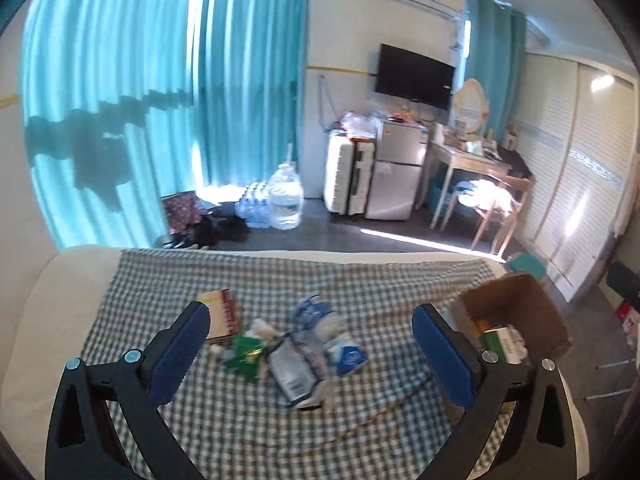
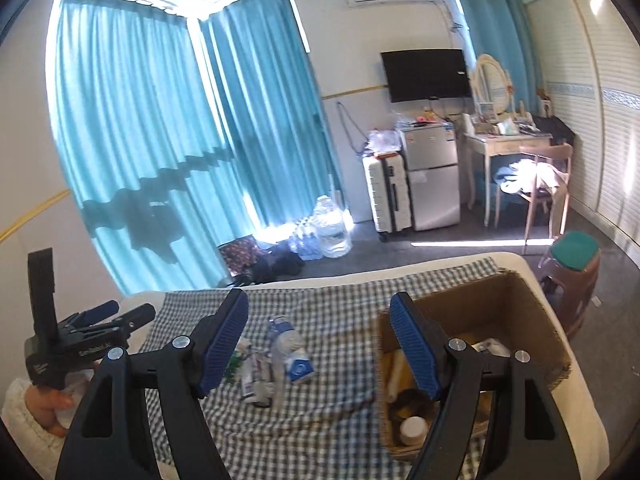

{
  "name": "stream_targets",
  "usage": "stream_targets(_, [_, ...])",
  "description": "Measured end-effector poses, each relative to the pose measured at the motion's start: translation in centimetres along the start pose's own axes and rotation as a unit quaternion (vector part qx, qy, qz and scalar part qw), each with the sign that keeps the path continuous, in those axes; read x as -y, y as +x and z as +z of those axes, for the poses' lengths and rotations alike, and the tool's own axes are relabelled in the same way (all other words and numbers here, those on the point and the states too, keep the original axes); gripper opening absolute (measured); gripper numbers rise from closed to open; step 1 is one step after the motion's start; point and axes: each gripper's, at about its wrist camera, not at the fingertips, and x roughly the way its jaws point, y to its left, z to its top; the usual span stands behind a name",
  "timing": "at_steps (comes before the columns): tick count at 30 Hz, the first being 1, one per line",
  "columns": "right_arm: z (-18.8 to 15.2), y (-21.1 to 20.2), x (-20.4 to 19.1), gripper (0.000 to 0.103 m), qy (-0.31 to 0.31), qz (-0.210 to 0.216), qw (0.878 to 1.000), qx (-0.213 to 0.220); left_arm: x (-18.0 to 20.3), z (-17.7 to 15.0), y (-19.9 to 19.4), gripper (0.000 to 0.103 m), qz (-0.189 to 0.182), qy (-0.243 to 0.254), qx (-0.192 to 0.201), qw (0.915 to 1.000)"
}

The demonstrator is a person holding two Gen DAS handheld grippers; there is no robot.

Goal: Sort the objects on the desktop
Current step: 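Move both tools back toward the pile of items, then grasp the white-blue tissue paper bag with left tool while right grasps blue Vinda tissue box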

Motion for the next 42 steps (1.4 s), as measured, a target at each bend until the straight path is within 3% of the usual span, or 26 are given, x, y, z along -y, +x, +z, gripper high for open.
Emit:
stream_targets(6, [-3.8, 4.5, -5.2, 0.073, -0.031, 0.019, 0.999, -0.030, -5.9, -4.4, 1.8, 0.103, 0.046, -0.026, -0.027, 0.9982])
stream_targets(11, [-8.3, 10.1, -7.5, 0.073, -0.053, 0.016, 0.996, -0.071, -6.5, -7.5, 5.2, 0.103, 0.066, -0.053, -0.059, 0.9946])
stream_targets(15, [-11.2, 14.1, -7.3, 0.073, -0.061, 0.012, 0.992, -0.107, -5.8, -9.6, 9.4, 0.103, 0.065, -0.062, -0.087, 0.9921])
stream_targets(19, [-13.4, 18.2, -5.2, 0.073, -0.051, -0.019, 0.989, -0.135, -4.5, -11.1, 14.1, 0.103, 0.048, -0.060, -0.128, 0.9889])
stream_targets(27, [-16.3, 23.7, -1.5, 0.073, -0.040, -0.062, 0.982, -0.174, -1.6, -12.4, 21.5, 0.103, 0.022, -0.074, -0.159, 0.9842])
stream_targets(30, [-17.4, 25.0, -0.4, 0.073, -0.022, -0.050, 0.981, -0.185, -1.1, -12.8, 23.3, 0.103, 0.004, -0.079, -0.163, 0.9834])
stream_targets(34, [-18.4, 26.8, -0.4, 0.073, -0.031, -0.041, 0.979, -0.199, -0.4, -13.4, 25.8, 0.103, 0.012, -0.062, -0.176, 0.9824])
stream_targets(42, [-19.6, 31.5, -1.8, 0.073, -0.072, -0.008, 0.971, -0.229, -1.3, -14.3, 28.9, 0.103, 0.054, -0.028, -0.202, 0.9774])
